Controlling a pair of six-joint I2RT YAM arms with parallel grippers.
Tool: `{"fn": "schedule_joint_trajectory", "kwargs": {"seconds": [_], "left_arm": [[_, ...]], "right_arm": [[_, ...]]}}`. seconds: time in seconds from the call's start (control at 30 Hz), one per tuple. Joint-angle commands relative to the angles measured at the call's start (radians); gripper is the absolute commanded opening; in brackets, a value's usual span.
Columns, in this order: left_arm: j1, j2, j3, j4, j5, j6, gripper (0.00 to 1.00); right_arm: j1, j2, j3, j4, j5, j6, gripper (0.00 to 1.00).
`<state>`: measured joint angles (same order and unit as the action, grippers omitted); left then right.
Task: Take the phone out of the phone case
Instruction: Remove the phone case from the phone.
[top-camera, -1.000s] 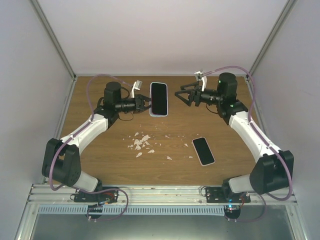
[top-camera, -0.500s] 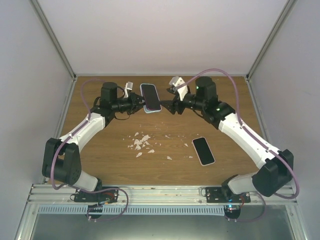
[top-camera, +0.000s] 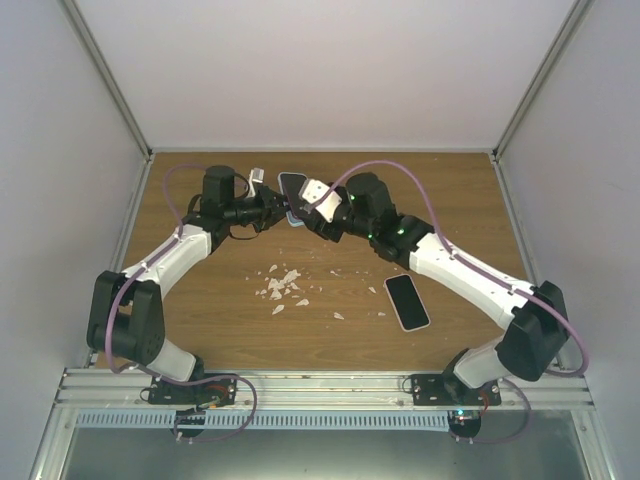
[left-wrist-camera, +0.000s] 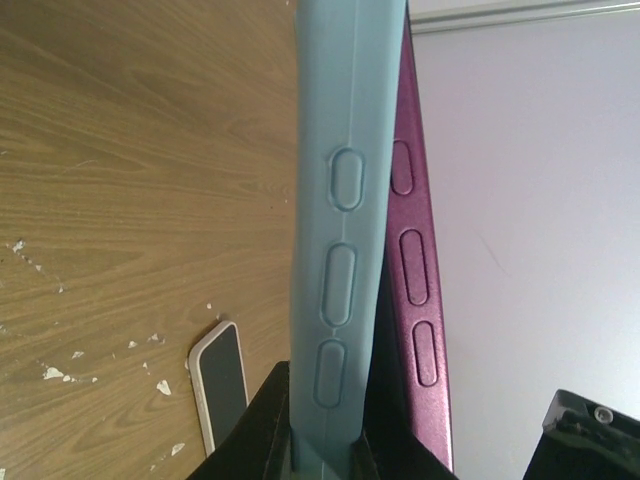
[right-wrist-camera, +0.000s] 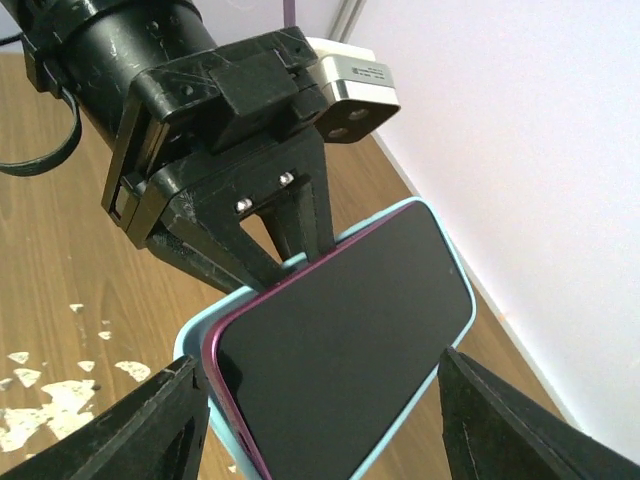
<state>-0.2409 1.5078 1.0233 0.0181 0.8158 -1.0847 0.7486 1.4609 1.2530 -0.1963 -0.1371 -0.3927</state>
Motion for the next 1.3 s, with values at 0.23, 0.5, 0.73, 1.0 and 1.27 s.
{"fn": "schedule_joint_trajectory", "kwargs": {"seconds": [0.23, 0.5, 0.73, 1.0, 1.27], "left_arm": [[0.003, 0.009, -0.008, 0.118, 0.045, -0.045, 0.00], [0.004, 0.021, -0.009, 0.125, 0.045, -0.050, 0.00], [0.005, 0.032, -0.009, 0.123, 0.039, -0.048, 0.00], [0.006, 0.035, -0.009, 0.131, 0.041, -0.058, 0.00], [0.004, 0.040, -0.015, 0.140, 0.042, -0.065, 0.00]], "right_arm": [[0.074, 0.035, -0.042, 0.130, 0.206, -0.167, 0.60], [0.093, 0.035, -0.057, 0.114, 0.180, -0.170, 0.60], [0.097, 0.033, -0.060, 0.096, 0.155, -0.167, 0.61], [0.097, 0.048, -0.091, 0.136, 0.206, -0.181, 0.62], [0.098, 0.055, -0.095, 0.132, 0.196, -0.175, 0.62]]}}
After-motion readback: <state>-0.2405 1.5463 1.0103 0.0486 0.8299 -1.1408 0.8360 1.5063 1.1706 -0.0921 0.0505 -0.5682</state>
